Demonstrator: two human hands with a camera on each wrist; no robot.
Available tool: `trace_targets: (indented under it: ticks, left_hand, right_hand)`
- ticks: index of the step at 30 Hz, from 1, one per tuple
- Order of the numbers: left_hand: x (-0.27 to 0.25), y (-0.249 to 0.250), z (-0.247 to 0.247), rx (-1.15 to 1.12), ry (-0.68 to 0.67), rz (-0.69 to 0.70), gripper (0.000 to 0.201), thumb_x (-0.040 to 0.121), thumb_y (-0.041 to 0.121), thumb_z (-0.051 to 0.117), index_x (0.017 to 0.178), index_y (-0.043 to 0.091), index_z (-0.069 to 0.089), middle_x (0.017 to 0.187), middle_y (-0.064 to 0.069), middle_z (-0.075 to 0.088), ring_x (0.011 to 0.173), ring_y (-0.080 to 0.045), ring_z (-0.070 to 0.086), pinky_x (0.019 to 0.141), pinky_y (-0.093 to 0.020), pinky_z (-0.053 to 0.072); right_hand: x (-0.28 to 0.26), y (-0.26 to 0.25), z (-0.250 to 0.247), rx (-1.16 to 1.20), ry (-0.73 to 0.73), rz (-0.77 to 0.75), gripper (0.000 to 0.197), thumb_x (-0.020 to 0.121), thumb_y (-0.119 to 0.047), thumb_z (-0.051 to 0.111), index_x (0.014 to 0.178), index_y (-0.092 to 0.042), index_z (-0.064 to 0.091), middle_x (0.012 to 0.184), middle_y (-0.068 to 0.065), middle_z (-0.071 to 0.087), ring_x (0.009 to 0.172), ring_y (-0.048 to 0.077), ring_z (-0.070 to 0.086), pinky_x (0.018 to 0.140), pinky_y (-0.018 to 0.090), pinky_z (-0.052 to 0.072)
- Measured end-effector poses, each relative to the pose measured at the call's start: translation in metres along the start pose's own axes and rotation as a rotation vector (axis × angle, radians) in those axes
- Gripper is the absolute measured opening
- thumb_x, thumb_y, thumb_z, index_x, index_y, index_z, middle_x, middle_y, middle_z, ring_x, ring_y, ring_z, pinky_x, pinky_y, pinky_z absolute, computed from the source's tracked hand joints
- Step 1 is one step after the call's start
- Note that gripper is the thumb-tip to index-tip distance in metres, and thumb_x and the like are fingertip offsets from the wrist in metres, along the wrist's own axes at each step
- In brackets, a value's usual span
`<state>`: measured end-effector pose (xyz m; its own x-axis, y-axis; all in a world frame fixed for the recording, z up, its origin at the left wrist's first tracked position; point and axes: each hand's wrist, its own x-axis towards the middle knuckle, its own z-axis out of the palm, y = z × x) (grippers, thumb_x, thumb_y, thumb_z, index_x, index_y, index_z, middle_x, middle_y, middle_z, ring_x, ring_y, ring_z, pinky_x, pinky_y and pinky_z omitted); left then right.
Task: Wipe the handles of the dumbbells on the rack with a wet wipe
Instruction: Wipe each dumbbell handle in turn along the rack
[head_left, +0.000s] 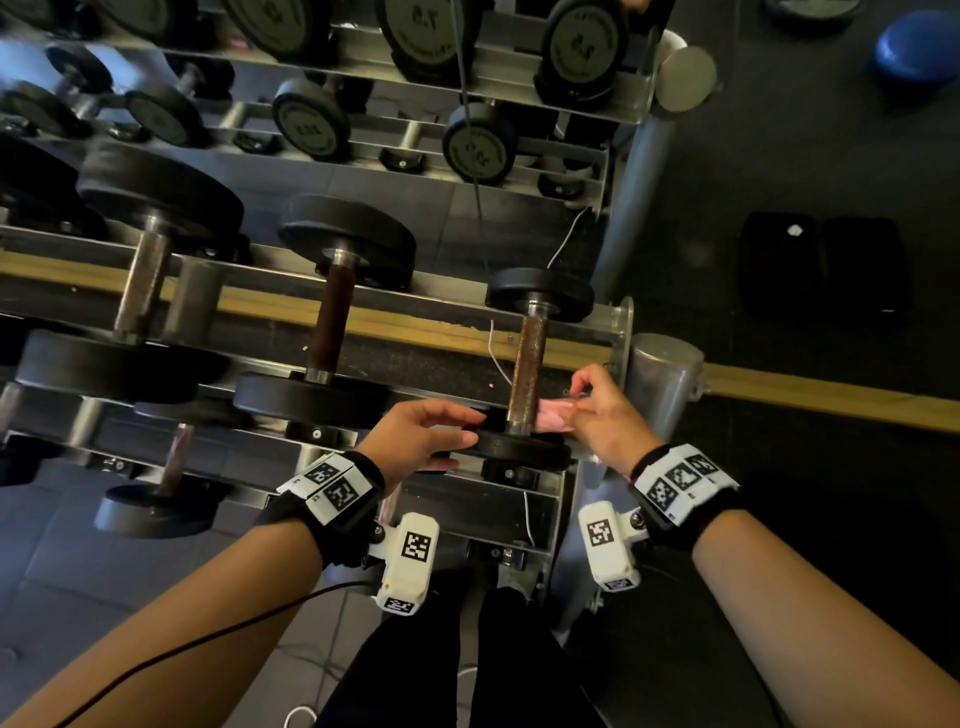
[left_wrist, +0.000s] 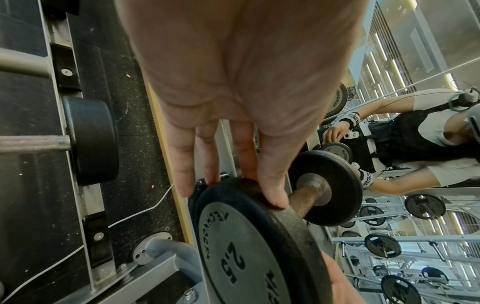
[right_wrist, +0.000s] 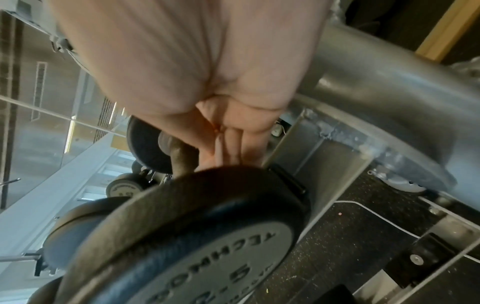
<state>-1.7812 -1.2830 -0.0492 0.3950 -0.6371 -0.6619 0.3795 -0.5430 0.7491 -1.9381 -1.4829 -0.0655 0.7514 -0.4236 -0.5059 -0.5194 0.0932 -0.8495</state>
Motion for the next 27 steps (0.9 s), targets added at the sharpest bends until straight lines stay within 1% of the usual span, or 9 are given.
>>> trace_targets:
  ticks: [4,7,11,15,17,19,22,25,27]
  left_hand:
    - [0.002,-0.001,-0.001,0.003,0.003,-0.003,0.024,0.086,0.004,0.072,0.106,0.017,0.074,0.110,-0.005,0.074,0.102,-0.024,0.071,0.084,-0.036,0.059]
    - [0.002,-0.001,-0.002,-0.006,0.004,-0.004,0.024,0.085,0.004,0.072,0.106,0.016,0.074,0.108,-0.005,0.075,0.102,-0.025,0.071,0.083,-0.036,0.060]
    - [0.001,-0.003,-0.001,-0.003,0.006,0.001,0.023,0.085,0.005,0.072,0.102,0.020,0.075,0.109,-0.004,0.075,0.102,-0.023,0.071,0.086,-0.038,0.059]
    - [0.001,-0.004,-0.001,-0.006,0.013,0.002,0.023,0.086,0.005,0.072,0.099,0.023,0.076,0.109,-0.004,0.075,0.102,-0.022,0.071,0.087,-0.040,0.058]
    - [0.001,-0.004,-0.002,-0.006,0.016,0.003,0.023,0.086,0.005,0.072,0.098,0.024,0.077,0.109,-0.003,0.075,0.101,-0.021,0.072,0.085,-0.038,0.059]
    - [0.000,-0.003,-0.001,-0.009,0.021,0.001,0.024,0.085,0.004,0.072,0.094,0.026,0.078,0.108,-0.003,0.075,0.099,-0.021,0.072,0.083,-0.035,0.059]
    - [0.000,-0.001,0.002,-0.009,0.023,-0.002,0.023,0.085,0.004,0.072,0.097,0.023,0.077,0.108,-0.004,0.075,0.100,-0.022,0.072,0.085,-0.037,0.059]
    - [-0.002,0.001,0.003,0.001,0.026,-0.008,0.023,0.085,0.003,0.072,0.101,0.019,0.076,0.109,-0.004,0.075,0.100,-0.023,0.072,0.087,-0.039,0.059]
    - [-0.003,0.002,0.003,0.001,0.033,-0.006,0.023,0.085,0.003,0.071,0.102,0.018,0.075,0.108,-0.004,0.075,0.100,-0.022,0.072,0.087,-0.038,0.059]
  right_hand:
    - [0.002,-0.004,0.007,0.056,-0.004,0.059,0.017,0.099,-0.007,0.052,0.097,-0.022,0.044,0.105,0.010,0.071,0.089,0.021,0.069,0.086,0.039,0.054]
    - [0.005,-0.007,0.020,0.016,0.005,0.061,0.016,0.100,-0.008,0.050,0.096,-0.021,0.042,0.107,0.025,0.068,0.100,0.041,0.064,0.098,0.055,0.047]
    - [-0.001,-0.004,0.011,-0.067,0.005,0.066,0.017,0.100,-0.012,0.050,0.095,-0.026,0.041,0.110,0.032,0.064,0.097,0.047,0.064,0.091,0.063,0.048]
    - [0.000,-0.005,0.010,-0.011,0.022,0.053,0.019,0.099,-0.009,0.051,0.095,-0.025,0.042,0.100,0.014,0.072,0.089,0.030,0.069,0.084,0.049,0.054]
    - [0.005,-0.007,0.017,0.086,0.057,0.083,0.023,0.098,-0.005,0.052,0.092,-0.024,0.041,0.094,0.010,0.070,0.088,0.028,0.068,0.084,0.042,0.053]
    - [0.009,-0.007,0.020,0.105,0.084,0.098,0.025,0.098,-0.003,0.052,0.089,-0.023,0.040,0.091,0.012,0.068,0.085,0.027,0.066,0.083,0.038,0.051]
    - [0.009,-0.009,0.010,0.104,0.033,0.128,0.026,0.098,0.002,0.047,0.092,-0.022,0.038,0.104,0.018,0.069,0.093,0.029,0.070,0.087,0.041,0.055]
    - [0.008,-0.013,0.002,0.279,0.026,0.169,0.028,0.097,0.008,0.043,0.094,-0.019,0.038,0.106,0.019,0.066,0.087,0.025,0.073,0.072,0.032,0.060]
    - [0.012,-0.017,0.009,0.373,0.078,0.197,0.022,0.099,0.006,0.042,0.098,-0.016,0.038,0.106,0.017,0.062,0.092,0.026,0.069,0.071,0.032,0.059]
